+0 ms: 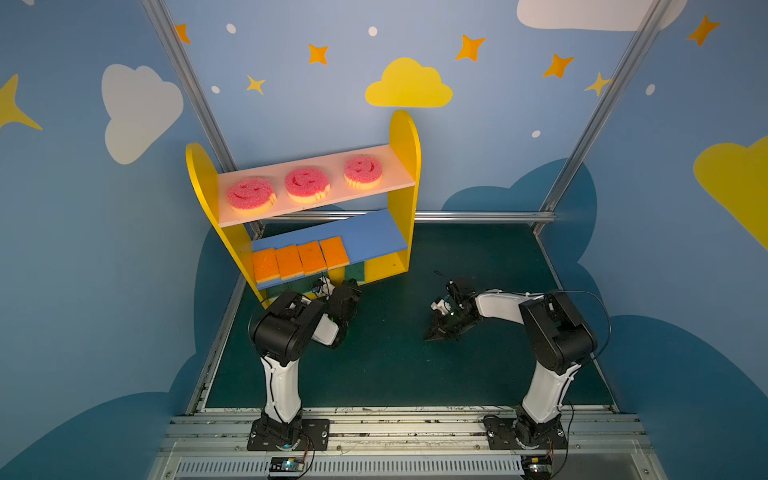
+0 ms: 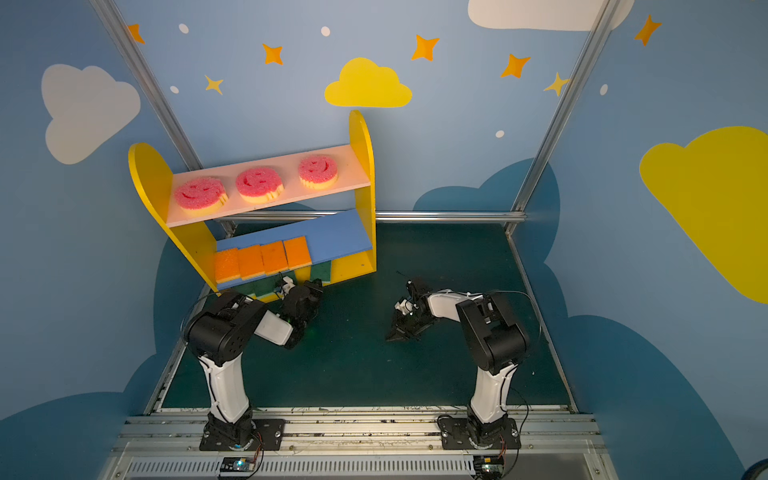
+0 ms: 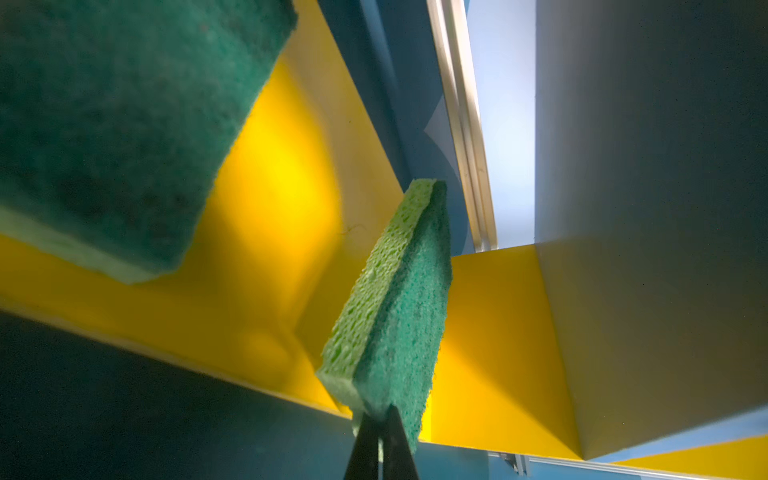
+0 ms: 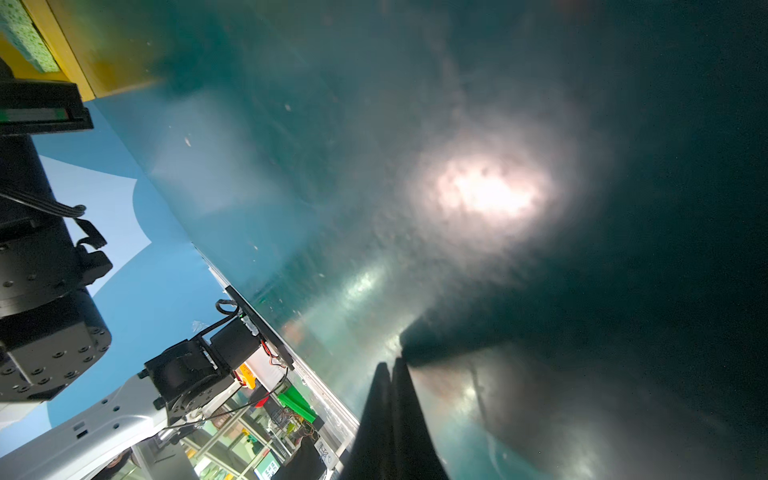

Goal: Place and organize the cleaning sponges onto the shelf
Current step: 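Carry the green sponge with the left gripper to the lower shelf edge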

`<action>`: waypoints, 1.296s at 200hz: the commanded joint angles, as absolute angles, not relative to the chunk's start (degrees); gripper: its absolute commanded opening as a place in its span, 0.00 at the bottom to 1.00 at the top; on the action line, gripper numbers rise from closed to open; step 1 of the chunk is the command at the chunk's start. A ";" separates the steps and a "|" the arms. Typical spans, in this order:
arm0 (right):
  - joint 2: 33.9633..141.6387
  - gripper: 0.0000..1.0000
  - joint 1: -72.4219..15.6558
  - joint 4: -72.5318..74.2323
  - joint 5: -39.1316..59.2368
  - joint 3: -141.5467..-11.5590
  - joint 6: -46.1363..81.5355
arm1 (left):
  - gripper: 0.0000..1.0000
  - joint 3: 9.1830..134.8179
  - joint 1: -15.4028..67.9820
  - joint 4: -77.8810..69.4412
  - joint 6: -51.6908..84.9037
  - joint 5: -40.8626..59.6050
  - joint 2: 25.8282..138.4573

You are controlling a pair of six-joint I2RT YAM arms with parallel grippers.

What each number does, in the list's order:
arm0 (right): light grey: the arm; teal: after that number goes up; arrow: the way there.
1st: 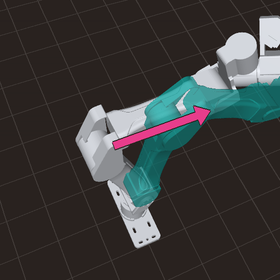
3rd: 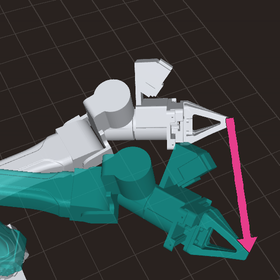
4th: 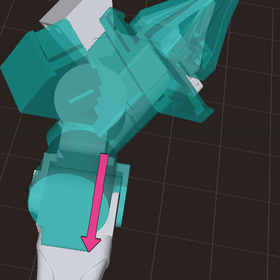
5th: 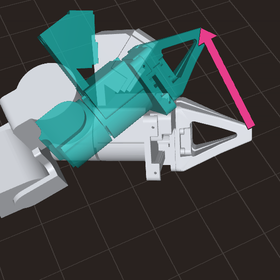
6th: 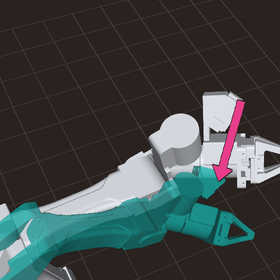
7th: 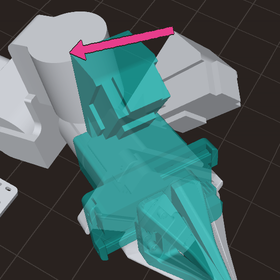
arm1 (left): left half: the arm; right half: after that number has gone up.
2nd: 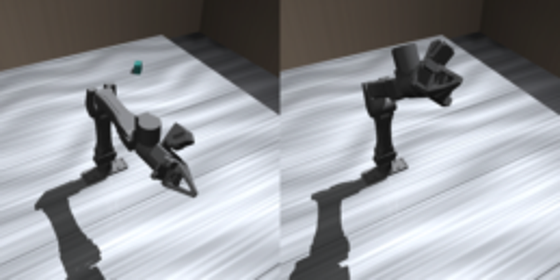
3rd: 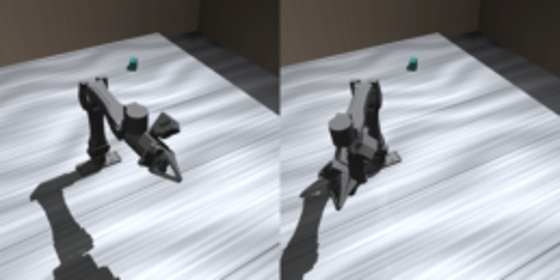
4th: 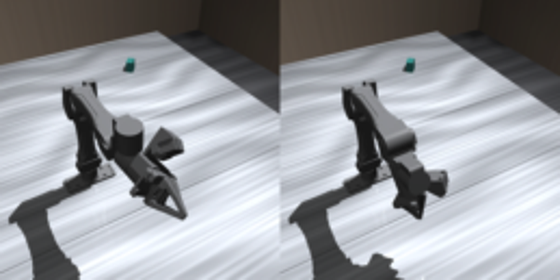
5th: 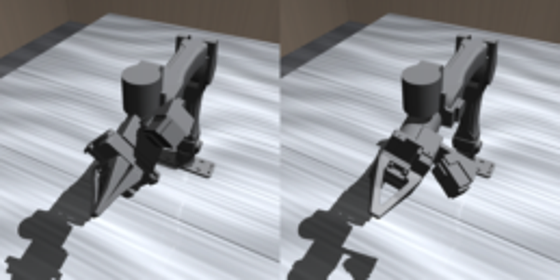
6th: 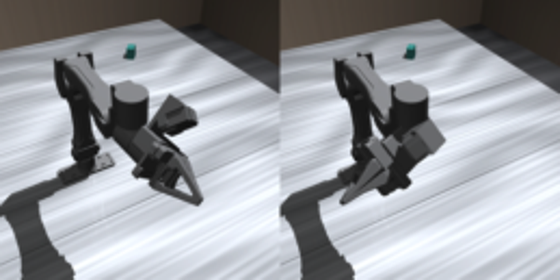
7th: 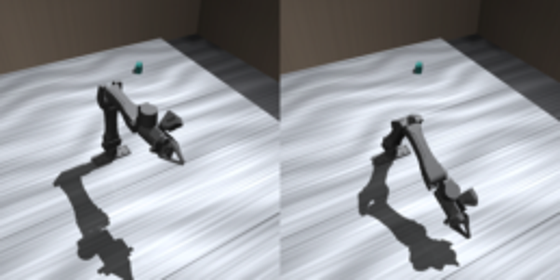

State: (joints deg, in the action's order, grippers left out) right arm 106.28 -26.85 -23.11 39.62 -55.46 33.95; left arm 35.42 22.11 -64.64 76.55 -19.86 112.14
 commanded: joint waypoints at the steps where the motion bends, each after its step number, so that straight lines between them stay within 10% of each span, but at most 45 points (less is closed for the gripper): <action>1: 107.76 0.00 -26.55 -22.80 37.88 -55.46 33.05 | 0.03 37.02 21.87 -66.72 76.38 -21.29 113.59; 48: 107.40 0.00 -26.26 -22.77 37.96 -55.20 32.96 | 0.07 38.14 21.80 -65.98 77.76 -21.36 114.67; 93: 106.81 0.00 -26.11 -22.85 37.86 -54.93 32.96 | 0.44 37.91 22.23 -65.50 77.44 -20.70 114.44; 216: 95.66 0.00 -26.09 -24.17 36.78 -50.27 34.37 | 0.67 32.30 30.46 -62.69 73.17 -24.27 105.46; 259: 90.31 0.37 -26.45 -16.59 39.81 -46.49 37.75 | 0.80 26.60 33.60 -59.83 69.32 -25.35 96.60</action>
